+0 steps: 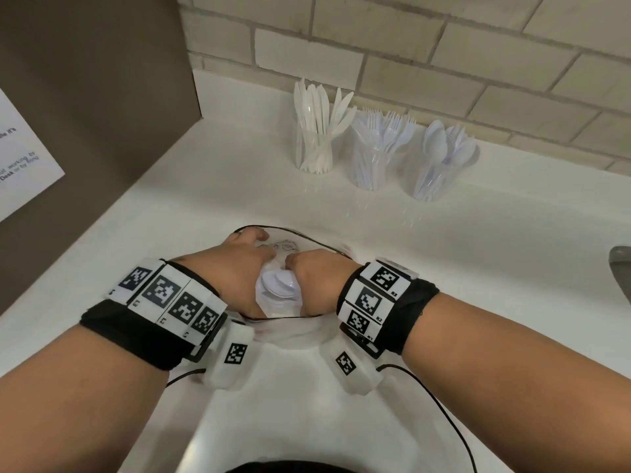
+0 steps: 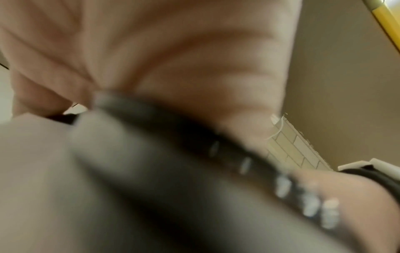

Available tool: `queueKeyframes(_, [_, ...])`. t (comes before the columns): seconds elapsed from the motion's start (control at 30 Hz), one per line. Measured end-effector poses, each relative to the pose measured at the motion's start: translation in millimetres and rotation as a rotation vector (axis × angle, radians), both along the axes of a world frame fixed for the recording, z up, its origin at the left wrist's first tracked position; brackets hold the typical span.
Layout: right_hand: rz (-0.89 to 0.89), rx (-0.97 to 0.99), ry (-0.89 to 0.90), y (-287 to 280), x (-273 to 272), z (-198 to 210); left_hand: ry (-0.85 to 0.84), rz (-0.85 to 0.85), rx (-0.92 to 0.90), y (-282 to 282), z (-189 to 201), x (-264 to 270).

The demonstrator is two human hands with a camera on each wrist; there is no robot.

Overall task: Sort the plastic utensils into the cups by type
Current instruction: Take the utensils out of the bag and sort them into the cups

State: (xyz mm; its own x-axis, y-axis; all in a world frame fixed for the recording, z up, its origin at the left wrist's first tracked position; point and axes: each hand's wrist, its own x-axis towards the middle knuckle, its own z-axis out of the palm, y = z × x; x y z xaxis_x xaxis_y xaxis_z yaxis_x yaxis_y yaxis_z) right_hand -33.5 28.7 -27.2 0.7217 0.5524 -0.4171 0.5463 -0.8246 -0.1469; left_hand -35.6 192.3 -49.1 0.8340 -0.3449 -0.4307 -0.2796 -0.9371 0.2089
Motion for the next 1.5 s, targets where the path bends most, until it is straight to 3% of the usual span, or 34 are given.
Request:
queueKeyframes(0.17, [-0.027,-0.012,0.003,-0.9,-5.2,-3.3,0.012,-0.009,-0.079,6.2,5.0,0.9])
queueKeyframes(0.33, [-0.066,0.006,-0.003,-5.2,-8.5,-4.6,0.023,0.131,-0.173,15.9,14.2,-4.2])
queueKeyframes(0.57, [-0.18,0.219,0.122,-11.0,-8.6,-2.8,0.031,0.15,-0.301,7.5,12.8,-9.0])
queueKeyframes(0.7, [-0.163,0.2,0.12,-16.5,-8.2,1.4,-0.014,0.138,-0.305,11.6,16.6,-8.1])
queueKeyframes(1.13, [-0.236,0.467,0.092,-31.1,-5.6,0.5,-0.032,0.157,-0.297,19.2,20.3,-4.2])
queueKeyframes(1.3, [-0.322,0.715,0.054,-32.5,-5.5,9.1,-0.021,0.201,-0.258,24.3,25.3,-3.6])
queueKeyframes(1.4, [-0.445,1.062,0.179,-28.4,-10.5,12.0,-0.025,0.153,-0.215,16.6,31.7,-7.4])
queueKeyframes(1.5, [-0.528,1.357,0.163,-26.4,-10.8,18.5,-0.051,0.087,-0.107,8.8,30.9,-13.8])
